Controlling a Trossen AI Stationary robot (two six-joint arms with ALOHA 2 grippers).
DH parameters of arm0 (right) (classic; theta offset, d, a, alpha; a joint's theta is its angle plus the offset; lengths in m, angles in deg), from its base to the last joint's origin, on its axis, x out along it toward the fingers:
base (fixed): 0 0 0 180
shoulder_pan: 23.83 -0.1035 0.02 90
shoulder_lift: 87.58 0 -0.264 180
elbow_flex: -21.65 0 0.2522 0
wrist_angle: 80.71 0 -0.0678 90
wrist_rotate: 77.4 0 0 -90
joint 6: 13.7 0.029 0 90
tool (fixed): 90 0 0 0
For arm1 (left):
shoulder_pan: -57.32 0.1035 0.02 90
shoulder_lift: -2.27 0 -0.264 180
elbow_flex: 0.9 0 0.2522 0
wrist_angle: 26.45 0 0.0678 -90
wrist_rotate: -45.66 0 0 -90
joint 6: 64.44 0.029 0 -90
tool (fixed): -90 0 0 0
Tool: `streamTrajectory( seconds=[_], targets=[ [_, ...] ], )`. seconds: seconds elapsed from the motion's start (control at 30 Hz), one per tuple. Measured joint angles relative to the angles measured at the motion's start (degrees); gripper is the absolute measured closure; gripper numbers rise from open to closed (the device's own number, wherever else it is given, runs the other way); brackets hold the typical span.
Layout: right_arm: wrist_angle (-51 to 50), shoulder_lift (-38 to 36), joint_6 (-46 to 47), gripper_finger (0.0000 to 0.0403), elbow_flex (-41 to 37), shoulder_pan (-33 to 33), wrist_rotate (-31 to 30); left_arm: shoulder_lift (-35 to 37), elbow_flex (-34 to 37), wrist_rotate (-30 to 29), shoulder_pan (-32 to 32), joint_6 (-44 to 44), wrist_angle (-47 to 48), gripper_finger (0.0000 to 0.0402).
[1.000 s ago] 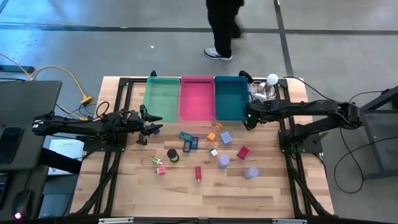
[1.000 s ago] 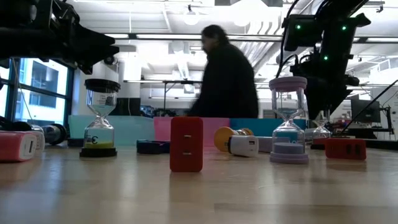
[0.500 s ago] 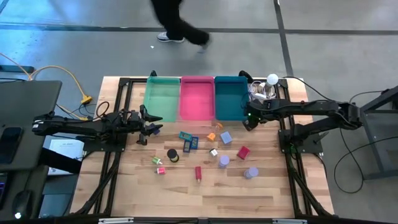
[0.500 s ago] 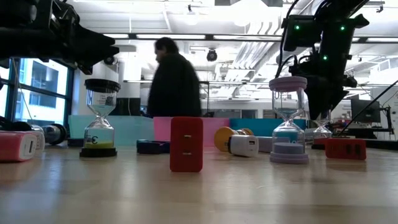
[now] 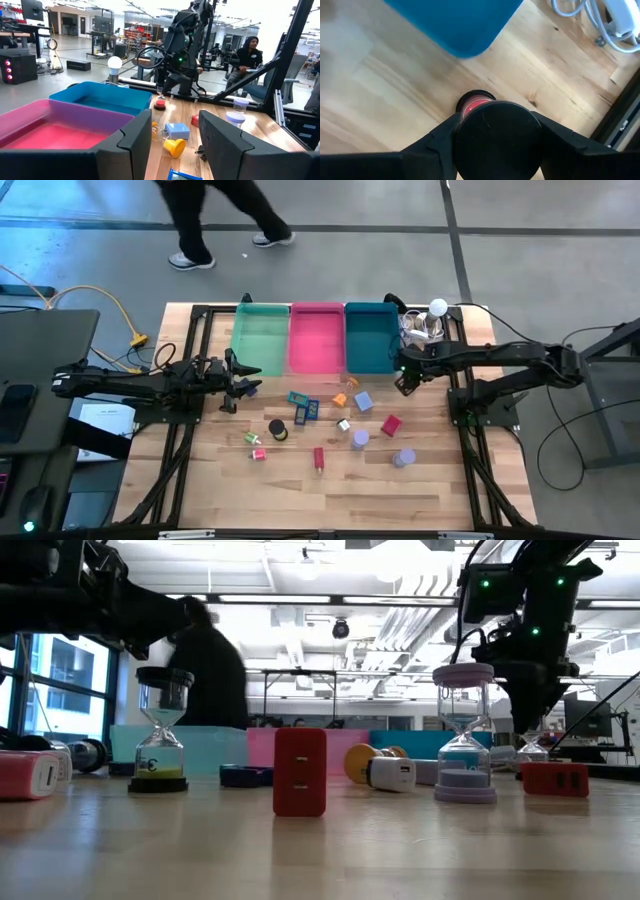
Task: Pick & Place Office items
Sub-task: Put the pink hourglass into the blue bin
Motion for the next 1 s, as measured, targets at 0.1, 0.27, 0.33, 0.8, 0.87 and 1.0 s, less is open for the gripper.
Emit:
streamTrajectory(
  seconds=[0.1,0.27,0.33,0.8,0.87,1.0],
  targets=[
    [-1.84,-0.69,0.58,0.0209,0.83,-1.41,0.73,0.0,0.0,0.0,0.02,-0.03,-0.02,0.0243],
    [-7.1,-0.77,2.42,0.0209,4.87,-4.39,0.61,0.0,0.0,0.0,0.02,-0.15,-0.02,0.0243],
    [-8.48,-0.79,2.47,0.0209,7.32,-5.53,0.64,0.0,-0.01,0.0,0.0,-0.15,-0.02,0.0243],
    [-8.55,1.94,-9.87,0.0209,29.02,-3.45,-0.26,0.0,0.0,0.0,0.01,-0.11,-0.02,0.0243],
    [-8.16,3.57,-12.66,0.0209,31.69,-1.18,-0.13,0.0,0.0,0.0,0.02,-0.11,-0.02,0.0243],
    [-6.77,8.19,-18.29,0.0209,36.73,3.93,0.26,0.0,0.0,0.0,0.02,-0.09,0.07,0.0243]
  ],
)
